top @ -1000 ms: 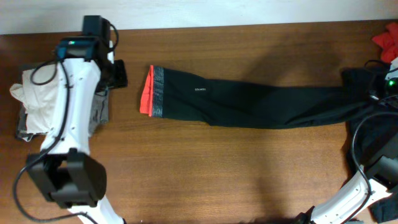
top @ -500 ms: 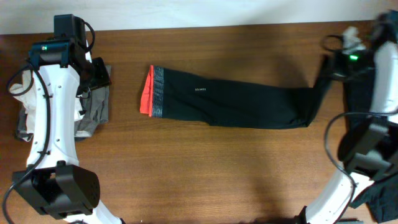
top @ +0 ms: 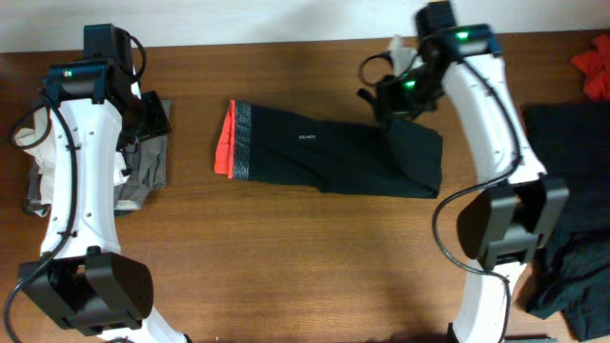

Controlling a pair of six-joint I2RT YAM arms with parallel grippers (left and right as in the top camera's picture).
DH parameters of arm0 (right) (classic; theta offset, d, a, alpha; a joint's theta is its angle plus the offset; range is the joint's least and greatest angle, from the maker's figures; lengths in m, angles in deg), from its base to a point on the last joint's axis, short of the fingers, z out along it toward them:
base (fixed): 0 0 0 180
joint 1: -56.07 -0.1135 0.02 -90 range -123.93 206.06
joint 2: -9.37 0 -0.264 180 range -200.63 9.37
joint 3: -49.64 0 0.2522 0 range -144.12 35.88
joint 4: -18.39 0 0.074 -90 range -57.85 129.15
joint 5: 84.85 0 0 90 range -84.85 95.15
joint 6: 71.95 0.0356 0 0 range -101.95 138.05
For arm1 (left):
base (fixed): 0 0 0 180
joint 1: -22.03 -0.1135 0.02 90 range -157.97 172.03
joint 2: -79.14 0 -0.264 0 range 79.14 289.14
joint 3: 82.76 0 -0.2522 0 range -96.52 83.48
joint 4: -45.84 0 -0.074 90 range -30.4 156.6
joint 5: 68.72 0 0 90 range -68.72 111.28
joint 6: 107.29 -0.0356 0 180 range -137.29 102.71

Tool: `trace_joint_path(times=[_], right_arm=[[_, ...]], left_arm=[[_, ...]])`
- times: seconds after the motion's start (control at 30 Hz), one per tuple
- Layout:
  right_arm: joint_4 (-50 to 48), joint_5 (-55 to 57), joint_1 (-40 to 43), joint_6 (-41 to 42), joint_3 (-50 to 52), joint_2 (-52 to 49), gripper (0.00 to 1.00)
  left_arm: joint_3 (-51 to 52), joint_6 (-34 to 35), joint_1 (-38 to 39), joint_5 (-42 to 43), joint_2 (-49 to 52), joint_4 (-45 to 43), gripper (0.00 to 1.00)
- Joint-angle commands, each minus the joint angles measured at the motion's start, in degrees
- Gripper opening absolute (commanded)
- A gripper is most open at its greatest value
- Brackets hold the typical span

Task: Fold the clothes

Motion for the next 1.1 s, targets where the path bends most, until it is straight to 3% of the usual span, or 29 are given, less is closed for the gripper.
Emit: trace_joint_path(times=[0.0, 0.3, 0.53, 0.57, 0.63, 0.67, 1.07], right_arm=[[-2.51, 3.65, -2.82, 4.20, 3.45, -0.94, 0.04], [-16.06, 3.02, -9.27, 12.90, 11.93, -4.52, 0.04], [-19.30, 2.62, -12.50, 15.30, 12.07, -8.44, 0.05], [-19.30, 2.54, -12.70, 15.32, 12.07, -8.55, 0.14], [-19.21, 2.40, -12.90, 15.30, 12.07, -8.66, 0.54], [-19.02, 2.40, -12.83, 15.30, 12.00, -8.61, 0.59], [-7.74, -5.55, -6.71, 12.68, 5.73, -3.26, 0.66]], left_arm=[[0.04, 0.74, -0.09, 0.61, -1.03, 0.37, 0.57], [0.04, 0.76, -0.09, 0.61, -1.03, 0.17, 0.57], [0.04, 0.76, -0.09, 0.61, -1.03, 0.00, 0.57], [0.04, 0.76, -0.09, 0.59, -1.03, -0.04, 0.57], [0.04, 0.76, -0.09, 0.61, -1.03, -0.04, 0.57], [0.04, 0.76, -0.09, 0.59, -1.03, -0.07, 0.57], [0.04, 0.76, -0.09, 0.61, -1.03, -0.28, 0.57]])
